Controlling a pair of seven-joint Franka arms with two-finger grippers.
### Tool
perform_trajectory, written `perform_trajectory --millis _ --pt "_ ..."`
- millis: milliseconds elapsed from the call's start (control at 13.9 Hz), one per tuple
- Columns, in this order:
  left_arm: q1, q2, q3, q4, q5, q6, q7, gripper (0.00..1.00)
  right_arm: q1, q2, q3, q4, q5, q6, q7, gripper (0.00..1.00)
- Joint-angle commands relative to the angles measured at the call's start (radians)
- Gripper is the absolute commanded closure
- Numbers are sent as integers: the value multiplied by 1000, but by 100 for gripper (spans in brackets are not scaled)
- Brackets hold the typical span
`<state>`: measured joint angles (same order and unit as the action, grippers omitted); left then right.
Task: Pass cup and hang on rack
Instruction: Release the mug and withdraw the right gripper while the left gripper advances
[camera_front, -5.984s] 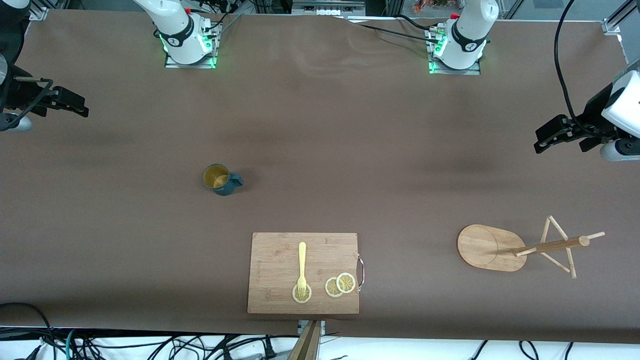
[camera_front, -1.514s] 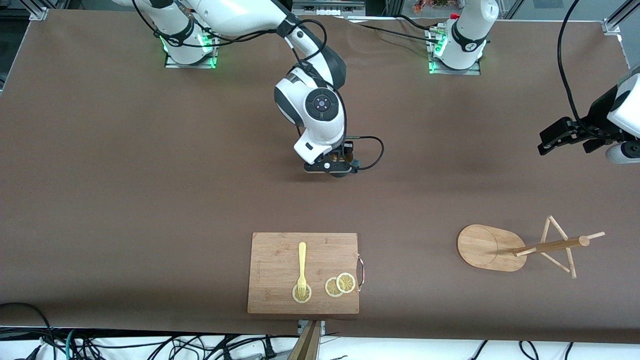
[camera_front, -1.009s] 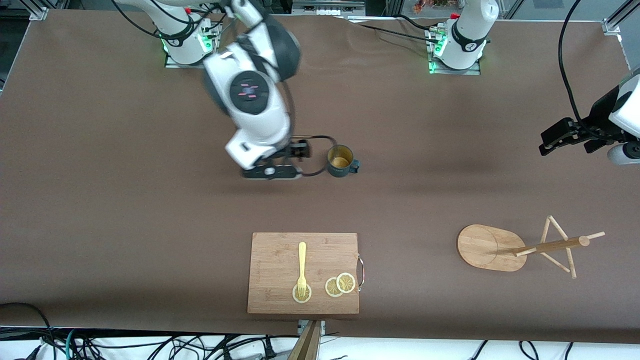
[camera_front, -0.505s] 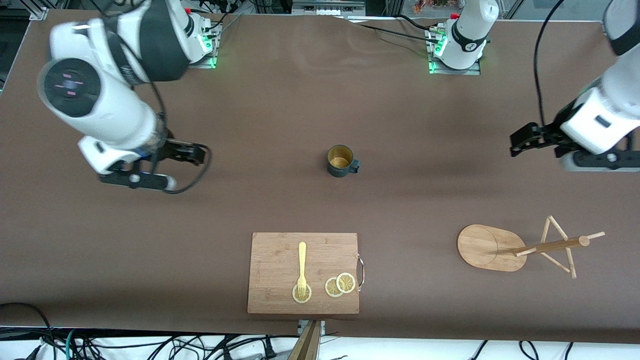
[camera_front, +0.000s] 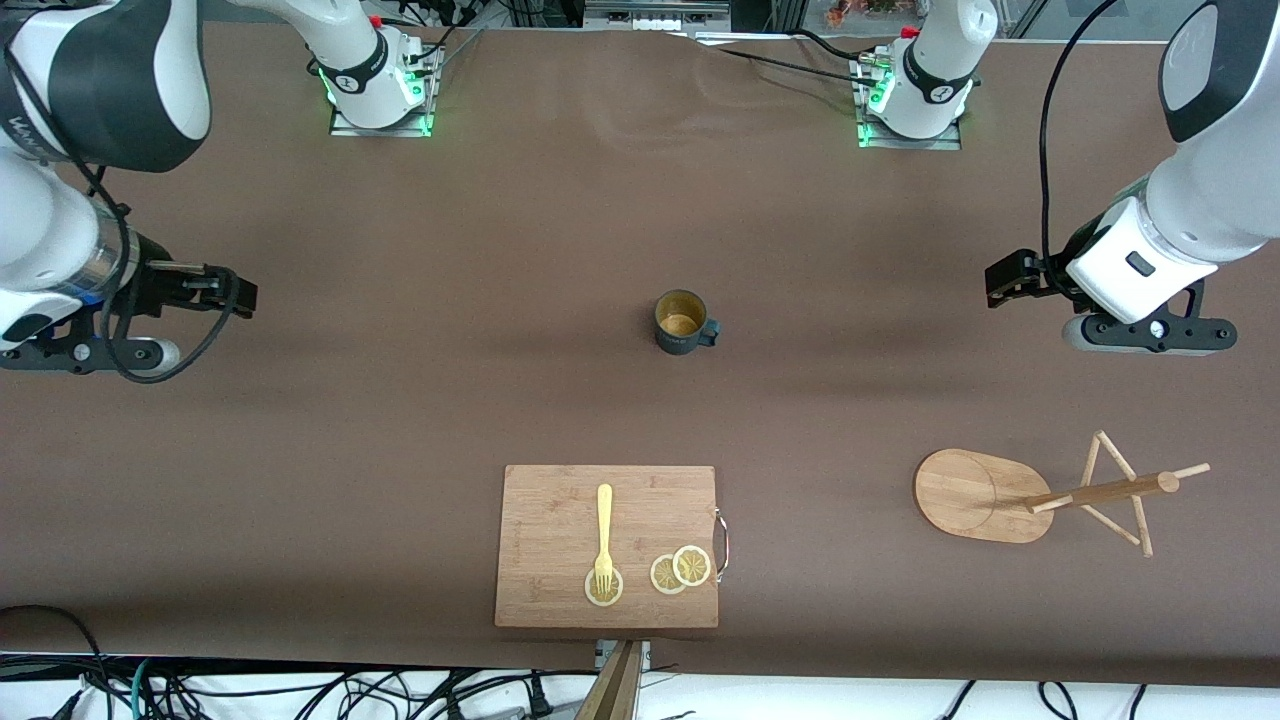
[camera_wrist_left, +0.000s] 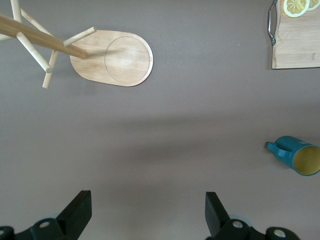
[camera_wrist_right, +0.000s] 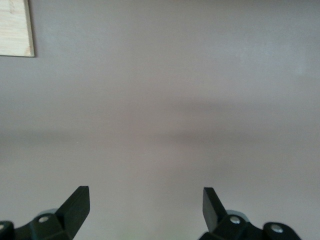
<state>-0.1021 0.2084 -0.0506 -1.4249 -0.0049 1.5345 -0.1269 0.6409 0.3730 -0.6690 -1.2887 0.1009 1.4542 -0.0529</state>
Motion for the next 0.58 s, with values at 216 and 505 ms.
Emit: perform_trajectory --millis 216,505 --pt "4 -102 0 -338 -70 336 53 0 6 -67 -7 -104 36 116 -36 0" --pt "-2 -124 -55 -560 -151 603 165 0 -220 -172 185 -225 4 176 -128 0"
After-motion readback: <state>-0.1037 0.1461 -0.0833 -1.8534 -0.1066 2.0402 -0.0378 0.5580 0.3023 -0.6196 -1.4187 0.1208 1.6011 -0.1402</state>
